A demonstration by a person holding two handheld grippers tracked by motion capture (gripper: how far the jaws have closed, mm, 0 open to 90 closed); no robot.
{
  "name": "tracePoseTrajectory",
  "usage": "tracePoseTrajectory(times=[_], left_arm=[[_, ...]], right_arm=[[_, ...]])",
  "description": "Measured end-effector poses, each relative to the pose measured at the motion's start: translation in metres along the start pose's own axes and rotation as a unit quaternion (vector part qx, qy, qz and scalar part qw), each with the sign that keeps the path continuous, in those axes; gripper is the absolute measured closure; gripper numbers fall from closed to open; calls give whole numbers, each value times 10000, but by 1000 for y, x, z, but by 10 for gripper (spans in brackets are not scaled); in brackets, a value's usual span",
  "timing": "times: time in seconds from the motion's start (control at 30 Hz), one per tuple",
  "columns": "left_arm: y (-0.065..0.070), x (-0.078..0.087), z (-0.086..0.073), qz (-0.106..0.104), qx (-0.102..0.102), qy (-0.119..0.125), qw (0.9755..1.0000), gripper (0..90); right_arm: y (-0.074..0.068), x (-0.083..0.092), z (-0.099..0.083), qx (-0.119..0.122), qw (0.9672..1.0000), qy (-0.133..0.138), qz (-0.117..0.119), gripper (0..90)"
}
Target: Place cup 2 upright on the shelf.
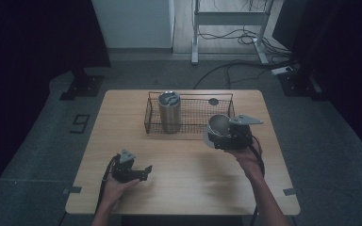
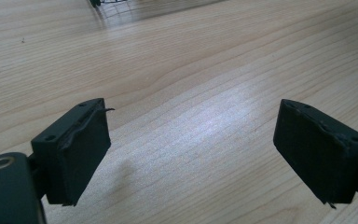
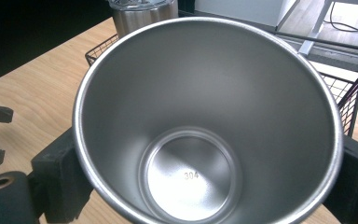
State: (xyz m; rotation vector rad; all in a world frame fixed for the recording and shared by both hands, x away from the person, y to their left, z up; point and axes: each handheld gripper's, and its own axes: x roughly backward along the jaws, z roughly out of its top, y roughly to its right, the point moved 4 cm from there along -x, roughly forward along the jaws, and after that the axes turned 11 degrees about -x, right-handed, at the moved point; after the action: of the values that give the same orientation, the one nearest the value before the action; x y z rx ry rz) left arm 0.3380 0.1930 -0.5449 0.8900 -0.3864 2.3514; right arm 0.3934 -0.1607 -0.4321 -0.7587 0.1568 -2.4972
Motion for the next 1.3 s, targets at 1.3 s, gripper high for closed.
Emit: tracePoseTrajectory(times=[1.3], left_arm=[[1,-1,0,-51,9,53,10000,108]], right_arm=[[-3,-23,32,75,9998,-113,-147,74]])
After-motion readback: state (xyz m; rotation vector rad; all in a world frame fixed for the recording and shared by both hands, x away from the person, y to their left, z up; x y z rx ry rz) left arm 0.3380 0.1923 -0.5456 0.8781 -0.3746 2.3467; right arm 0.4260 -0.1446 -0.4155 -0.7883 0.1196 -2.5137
